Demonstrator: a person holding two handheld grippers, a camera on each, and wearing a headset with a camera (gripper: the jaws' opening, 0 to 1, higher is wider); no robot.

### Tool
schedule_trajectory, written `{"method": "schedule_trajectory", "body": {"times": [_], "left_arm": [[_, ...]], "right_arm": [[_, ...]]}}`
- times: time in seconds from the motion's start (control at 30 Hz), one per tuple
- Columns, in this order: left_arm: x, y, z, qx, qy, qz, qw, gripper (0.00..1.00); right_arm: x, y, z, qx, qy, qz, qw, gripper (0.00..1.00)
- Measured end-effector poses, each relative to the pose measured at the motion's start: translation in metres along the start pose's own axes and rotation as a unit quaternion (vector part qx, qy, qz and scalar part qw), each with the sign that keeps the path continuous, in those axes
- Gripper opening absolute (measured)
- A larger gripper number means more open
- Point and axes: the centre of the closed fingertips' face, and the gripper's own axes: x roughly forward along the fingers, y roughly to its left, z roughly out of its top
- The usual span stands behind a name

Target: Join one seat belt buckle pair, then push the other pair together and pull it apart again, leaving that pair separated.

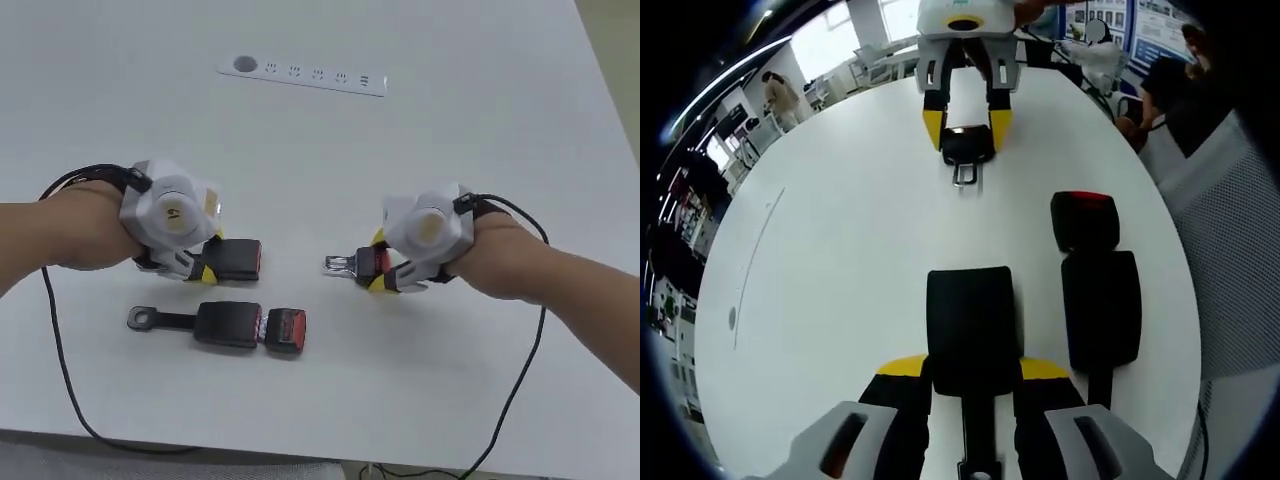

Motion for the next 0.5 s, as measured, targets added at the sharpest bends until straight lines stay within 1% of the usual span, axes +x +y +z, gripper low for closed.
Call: {"method": "schedule_trajectory", "body": {"times": [0.1,0.23,0.3,0.33,0.4,0.5], "left_arm": [[0.001,0.0,-0.001,0.001,0.002,0.0,1.0,0.33],[0.001,0.0,-0.001,0.0,0.001,0.003,1.0,0.33],[0.0,-0.001,-0.001,0.0,0.001,0.004,1.0,0.33],[0.0,-0.001,-0.001,-0.001,0.001,0.005,1.0,0.33],[0.0,-0.001,-0.001,-0.001,0.001,0.006,1.0,0.33],[0.0,-0.002,0.0,-0.001,0.002,0.006,1.0,0.33]], "right_arm": [[0.005,0.003,0.013,0.005,-0.006,0.0,1.0,0.31],[0.016,0.004,0.033,0.005,-0.015,0.0,0.9999,0.31],[0.021,0.007,0.044,0.005,-0.018,0.002,0.9998,0.31],[0.022,0.007,0.046,0.005,-0.019,0.002,0.9998,0.31],[0.027,0.005,0.055,0.005,-0.02,0.004,0.9998,0.31],[0.032,0.007,0.065,0.002,-0.022,0.006,0.9997,0.31]]}}
